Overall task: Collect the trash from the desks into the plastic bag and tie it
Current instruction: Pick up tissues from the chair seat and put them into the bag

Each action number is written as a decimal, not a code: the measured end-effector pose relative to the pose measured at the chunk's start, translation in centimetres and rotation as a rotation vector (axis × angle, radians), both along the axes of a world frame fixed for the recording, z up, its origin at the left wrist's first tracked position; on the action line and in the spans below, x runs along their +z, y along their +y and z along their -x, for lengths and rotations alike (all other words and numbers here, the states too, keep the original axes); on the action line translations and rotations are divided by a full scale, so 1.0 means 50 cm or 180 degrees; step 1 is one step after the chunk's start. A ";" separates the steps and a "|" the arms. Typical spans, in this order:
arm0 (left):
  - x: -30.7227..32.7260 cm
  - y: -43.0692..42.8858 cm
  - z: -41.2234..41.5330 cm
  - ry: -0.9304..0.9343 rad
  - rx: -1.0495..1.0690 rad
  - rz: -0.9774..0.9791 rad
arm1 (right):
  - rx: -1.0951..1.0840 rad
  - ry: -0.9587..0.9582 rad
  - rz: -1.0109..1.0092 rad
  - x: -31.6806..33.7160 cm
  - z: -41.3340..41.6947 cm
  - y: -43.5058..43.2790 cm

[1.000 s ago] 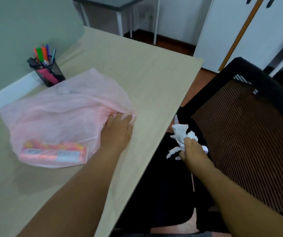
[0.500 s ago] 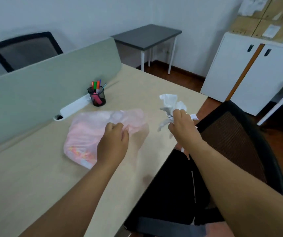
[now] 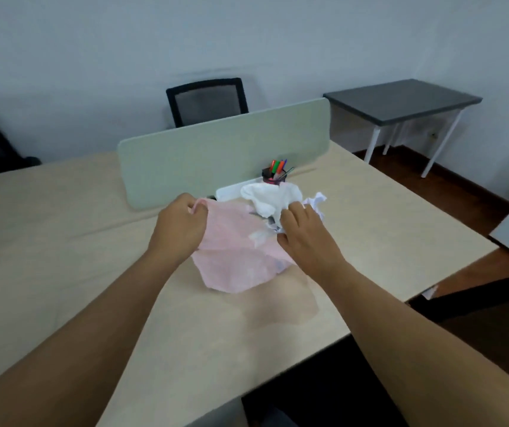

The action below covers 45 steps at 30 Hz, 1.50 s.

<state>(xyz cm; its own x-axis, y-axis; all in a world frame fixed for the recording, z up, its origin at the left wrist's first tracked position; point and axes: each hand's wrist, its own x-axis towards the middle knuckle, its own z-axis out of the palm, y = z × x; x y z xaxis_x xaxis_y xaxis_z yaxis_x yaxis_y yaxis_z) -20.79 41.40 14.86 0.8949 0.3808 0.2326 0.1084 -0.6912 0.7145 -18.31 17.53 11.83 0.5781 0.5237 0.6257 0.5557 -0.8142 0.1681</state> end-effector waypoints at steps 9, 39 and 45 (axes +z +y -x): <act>0.039 0.009 0.028 -0.0059 0.0134 0.0684 | 0.0053 0.1415 0.1082 -0.071 0.017 0.116; -0.019 0.260 -0.066 -0.0437 -0.0982 0.0158 | -0.1246 0.2117 0.0495 -0.126 0.038 0.206; -0.010 0.292 -0.092 -0.0528 -0.0817 0.0000 | -0.2045 0.1565 0.0210 -0.056 0.039 0.136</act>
<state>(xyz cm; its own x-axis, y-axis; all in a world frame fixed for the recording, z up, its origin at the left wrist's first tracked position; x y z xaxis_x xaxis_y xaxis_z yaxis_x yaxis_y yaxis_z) -16.20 56.00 14.37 0.9116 0.1472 0.3837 -0.1880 -0.6809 0.7079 -20.27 24.32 9.04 0.9793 0.0228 0.2011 0.0057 -0.9963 0.0853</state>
